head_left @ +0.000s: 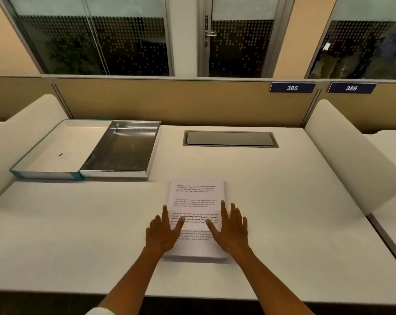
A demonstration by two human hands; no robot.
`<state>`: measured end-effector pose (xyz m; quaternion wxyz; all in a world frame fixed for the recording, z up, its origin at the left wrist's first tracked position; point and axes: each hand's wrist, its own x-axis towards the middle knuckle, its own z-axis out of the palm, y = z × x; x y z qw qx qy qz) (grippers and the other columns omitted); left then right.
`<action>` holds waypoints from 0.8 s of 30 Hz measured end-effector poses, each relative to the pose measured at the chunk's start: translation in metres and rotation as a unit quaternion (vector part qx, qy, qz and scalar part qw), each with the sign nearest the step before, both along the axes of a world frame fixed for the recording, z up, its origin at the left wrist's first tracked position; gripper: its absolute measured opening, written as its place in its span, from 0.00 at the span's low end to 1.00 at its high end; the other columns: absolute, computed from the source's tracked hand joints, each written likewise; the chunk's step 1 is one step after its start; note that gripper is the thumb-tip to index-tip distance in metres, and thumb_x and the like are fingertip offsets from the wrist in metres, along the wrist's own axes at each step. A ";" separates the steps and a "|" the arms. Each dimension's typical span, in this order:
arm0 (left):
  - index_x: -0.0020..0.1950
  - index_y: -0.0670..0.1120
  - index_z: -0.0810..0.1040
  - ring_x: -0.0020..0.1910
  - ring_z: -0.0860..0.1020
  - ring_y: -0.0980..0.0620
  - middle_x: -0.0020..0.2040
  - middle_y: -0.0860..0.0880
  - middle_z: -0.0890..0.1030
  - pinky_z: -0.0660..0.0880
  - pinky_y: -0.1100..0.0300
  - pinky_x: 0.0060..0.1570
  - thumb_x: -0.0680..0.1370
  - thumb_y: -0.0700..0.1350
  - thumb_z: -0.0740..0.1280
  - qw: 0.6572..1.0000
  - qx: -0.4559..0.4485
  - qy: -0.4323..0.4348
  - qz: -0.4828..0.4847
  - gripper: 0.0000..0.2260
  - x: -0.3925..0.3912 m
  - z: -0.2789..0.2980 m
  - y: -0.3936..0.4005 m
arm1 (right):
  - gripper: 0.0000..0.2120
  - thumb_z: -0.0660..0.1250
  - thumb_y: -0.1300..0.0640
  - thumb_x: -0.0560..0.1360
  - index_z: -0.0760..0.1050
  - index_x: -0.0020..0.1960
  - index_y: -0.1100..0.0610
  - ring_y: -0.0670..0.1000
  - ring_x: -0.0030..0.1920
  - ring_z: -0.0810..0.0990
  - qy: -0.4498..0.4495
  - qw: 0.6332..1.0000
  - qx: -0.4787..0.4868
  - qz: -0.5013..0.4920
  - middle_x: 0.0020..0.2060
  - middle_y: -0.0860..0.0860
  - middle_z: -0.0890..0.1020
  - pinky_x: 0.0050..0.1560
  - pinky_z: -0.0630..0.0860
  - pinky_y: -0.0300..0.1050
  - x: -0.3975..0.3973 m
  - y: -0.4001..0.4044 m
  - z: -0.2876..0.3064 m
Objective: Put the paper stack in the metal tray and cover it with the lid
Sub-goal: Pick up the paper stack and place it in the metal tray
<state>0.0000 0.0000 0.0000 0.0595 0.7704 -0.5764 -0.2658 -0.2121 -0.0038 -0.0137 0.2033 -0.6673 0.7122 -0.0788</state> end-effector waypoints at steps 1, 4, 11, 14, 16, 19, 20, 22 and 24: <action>0.79 0.50 0.45 0.72 0.67 0.40 0.74 0.41 0.66 0.67 0.42 0.69 0.75 0.70 0.51 1.000 -0.005 -0.003 0.003 0.39 -0.001 0.001 0.002 | 0.42 0.46 0.27 0.73 0.35 0.78 0.45 0.59 0.79 0.47 -0.014 1.000 0.015 -0.010 0.80 0.56 0.46 0.77 0.45 0.60 0.002 0.001 0.000; 0.78 0.48 0.52 0.66 0.72 0.41 0.68 0.42 0.74 0.73 0.45 0.64 0.76 0.67 0.54 0.999 -0.038 -0.003 0.019 0.36 -0.005 0.000 0.004 | 0.40 0.48 0.30 0.75 0.38 0.78 0.47 0.60 0.77 0.56 -0.028 0.998 0.035 -0.040 0.78 0.57 0.55 0.77 0.54 0.58 0.005 0.001 -0.002; 0.74 0.43 0.58 0.65 0.75 0.38 0.66 0.40 0.77 0.74 0.45 0.63 0.75 0.54 0.68 0.973 -0.066 0.175 0.137 0.34 -0.014 0.009 -0.004 | 0.39 0.53 0.34 0.77 0.43 0.79 0.52 0.58 0.72 0.63 -0.097 0.989 0.034 -0.106 0.73 0.57 0.64 0.71 0.65 0.55 0.024 -0.003 0.000; 0.74 0.42 0.58 0.65 0.74 0.38 0.68 0.38 0.74 0.73 0.47 0.62 0.74 0.54 0.71 0.943 -0.043 0.256 0.209 0.36 -0.005 0.012 -0.014 | 0.41 0.54 0.34 0.76 0.43 0.79 0.54 0.61 0.71 0.63 -0.137 0.978 0.065 -0.142 0.72 0.60 0.64 0.70 0.65 0.57 0.028 -0.012 0.007; 0.75 0.42 0.58 0.68 0.71 0.38 0.72 0.39 0.70 0.71 0.47 0.64 0.73 0.55 0.72 0.922 -0.010 0.302 0.243 0.38 0.003 0.013 -0.021 | 0.42 0.56 0.34 0.76 0.44 0.79 0.55 0.64 0.71 0.64 -0.166 0.966 0.090 -0.177 0.71 0.62 0.64 0.68 0.66 0.58 0.027 -0.021 0.013; 0.75 0.41 0.60 0.69 0.70 0.38 0.72 0.39 0.69 0.69 0.43 0.67 0.70 0.56 0.73 0.894 0.044 0.363 0.259 0.40 0.013 0.011 -0.028 | 0.41 0.59 0.35 0.75 0.51 0.77 0.59 0.64 0.70 0.66 -0.241 0.932 0.123 -0.243 0.71 0.62 0.66 0.67 0.68 0.58 0.019 -0.034 0.020; 0.73 0.40 0.62 0.68 0.71 0.38 0.71 0.39 0.70 0.69 0.42 0.67 0.69 0.56 0.73 0.892 0.056 0.369 0.256 0.40 0.014 0.011 -0.030 | 0.39 0.60 0.36 0.75 0.57 0.75 0.61 0.63 0.68 0.70 -0.267 0.918 0.128 -0.262 0.69 0.62 0.69 0.65 0.70 0.57 0.014 -0.038 0.021; 0.69 0.40 0.70 0.64 0.74 0.38 0.67 0.40 0.76 0.71 0.43 0.65 0.69 0.55 0.73 0.895 0.067 0.369 0.242 0.33 0.014 0.011 -0.036 | 0.34 0.62 0.38 0.76 0.66 0.69 0.65 0.61 0.62 0.76 -0.307 0.896 0.135 -0.289 0.64 0.62 0.75 0.60 0.75 0.53 0.005 -0.046 0.023; 0.61 0.40 0.77 0.58 0.78 0.40 0.59 0.41 0.81 0.73 0.46 0.58 0.71 0.52 0.73 0.895 0.067 0.380 0.225 0.24 0.013 0.014 -0.041 | 0.31 0.63 0.41 0.76 0.69 0.65 0.66 0.61 0.59 0.78 -0.345 0.876 0.146 -0.303 0.60 0.62 0.78 0.60 0.77 0.53 -0.001 -0.053 0.023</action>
